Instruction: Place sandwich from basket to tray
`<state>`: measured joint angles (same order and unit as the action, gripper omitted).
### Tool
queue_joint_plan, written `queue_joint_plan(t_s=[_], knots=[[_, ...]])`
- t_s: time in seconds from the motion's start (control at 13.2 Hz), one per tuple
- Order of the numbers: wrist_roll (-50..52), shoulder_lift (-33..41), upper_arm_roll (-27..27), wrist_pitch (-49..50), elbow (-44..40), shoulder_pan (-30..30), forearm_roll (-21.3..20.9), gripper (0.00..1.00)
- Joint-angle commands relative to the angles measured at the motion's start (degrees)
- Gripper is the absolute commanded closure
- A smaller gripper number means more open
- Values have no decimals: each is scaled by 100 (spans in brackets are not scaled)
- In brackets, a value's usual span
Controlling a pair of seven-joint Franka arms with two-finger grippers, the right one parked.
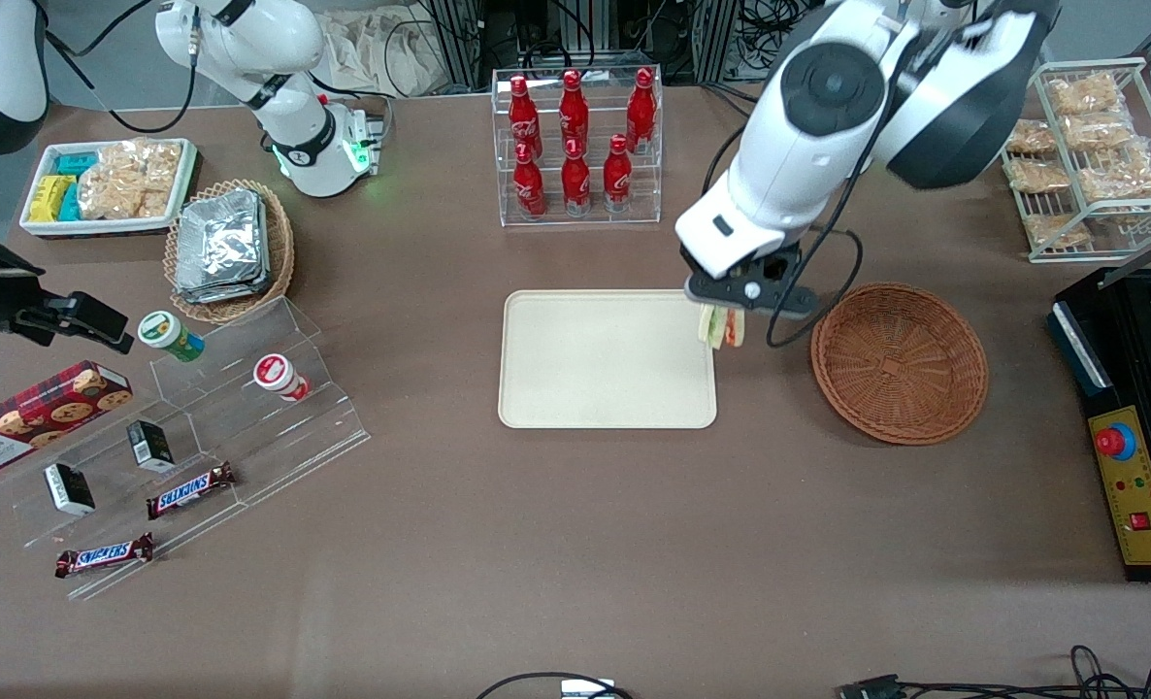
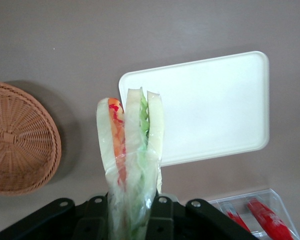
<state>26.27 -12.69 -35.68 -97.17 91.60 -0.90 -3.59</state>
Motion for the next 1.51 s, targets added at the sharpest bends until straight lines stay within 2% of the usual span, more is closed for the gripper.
queue_joint_plan(t_s=[0.0,0.08,0.15,0.38,0.76,0.98,1.29,1.44], knots=[[159,-215,-35,-827,752,55,-291,100],[360,-425,-35,-1196,972,-6,-317,100],[544,-619,-35,-1513,1139,-164,-535,100],[1117,-1216,-35,-2078,1422,-428,-1449,100],[1486,-1710,-9,-2719,1615,-526,-1539,100],[1626,-1860,-9,-2799,1615,-534,-1627,100],[2004,-2097,-18,-2843,1633,-630,-1996,100],[2058,-2089,-9,-2878,1764,-658,-1996,100]])
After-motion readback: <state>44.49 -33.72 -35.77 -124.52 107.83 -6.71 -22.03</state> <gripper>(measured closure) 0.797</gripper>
